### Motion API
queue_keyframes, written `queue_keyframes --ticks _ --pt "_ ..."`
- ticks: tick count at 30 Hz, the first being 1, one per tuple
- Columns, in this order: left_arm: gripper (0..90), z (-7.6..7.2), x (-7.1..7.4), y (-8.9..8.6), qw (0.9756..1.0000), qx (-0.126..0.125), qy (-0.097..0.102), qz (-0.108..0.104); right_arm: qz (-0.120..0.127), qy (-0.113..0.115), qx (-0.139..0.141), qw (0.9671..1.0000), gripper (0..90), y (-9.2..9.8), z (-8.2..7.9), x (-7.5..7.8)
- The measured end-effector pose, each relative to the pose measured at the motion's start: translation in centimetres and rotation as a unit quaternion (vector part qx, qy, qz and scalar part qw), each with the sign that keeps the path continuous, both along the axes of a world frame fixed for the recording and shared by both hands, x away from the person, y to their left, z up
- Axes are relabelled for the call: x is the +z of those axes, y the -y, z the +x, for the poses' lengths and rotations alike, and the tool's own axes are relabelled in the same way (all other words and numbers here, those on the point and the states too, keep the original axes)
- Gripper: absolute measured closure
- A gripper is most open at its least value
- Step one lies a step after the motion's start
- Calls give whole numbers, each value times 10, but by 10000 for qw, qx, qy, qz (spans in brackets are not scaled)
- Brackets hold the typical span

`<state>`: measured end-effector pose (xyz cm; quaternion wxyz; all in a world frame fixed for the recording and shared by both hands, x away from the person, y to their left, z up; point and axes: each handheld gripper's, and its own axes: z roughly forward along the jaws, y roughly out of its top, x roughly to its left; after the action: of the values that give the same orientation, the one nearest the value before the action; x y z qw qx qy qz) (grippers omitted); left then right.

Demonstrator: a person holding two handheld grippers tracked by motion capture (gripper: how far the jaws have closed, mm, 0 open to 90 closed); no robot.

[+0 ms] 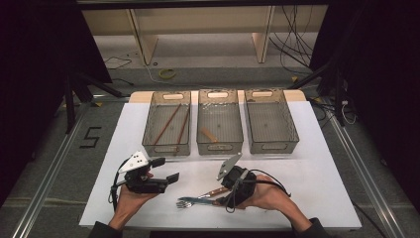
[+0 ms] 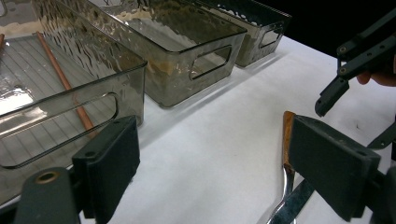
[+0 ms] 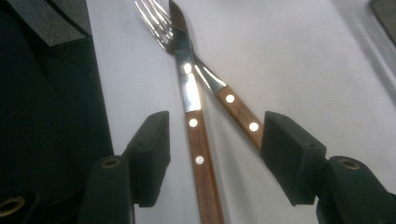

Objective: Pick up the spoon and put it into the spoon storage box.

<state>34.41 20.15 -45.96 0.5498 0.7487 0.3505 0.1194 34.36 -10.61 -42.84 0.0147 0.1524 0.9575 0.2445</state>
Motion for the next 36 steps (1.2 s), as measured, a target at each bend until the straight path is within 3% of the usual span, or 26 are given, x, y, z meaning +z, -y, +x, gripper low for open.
queue_keyframes --ticks 14,36 --pt "161 2 0 0 10000 -4 -12 -14 -335 -90 278 9990 478 -5 -1 -13" --pt "161 2 0 0 10000 -6 -5 -16 -611 -155 315 9975 544 -11 0 -27"
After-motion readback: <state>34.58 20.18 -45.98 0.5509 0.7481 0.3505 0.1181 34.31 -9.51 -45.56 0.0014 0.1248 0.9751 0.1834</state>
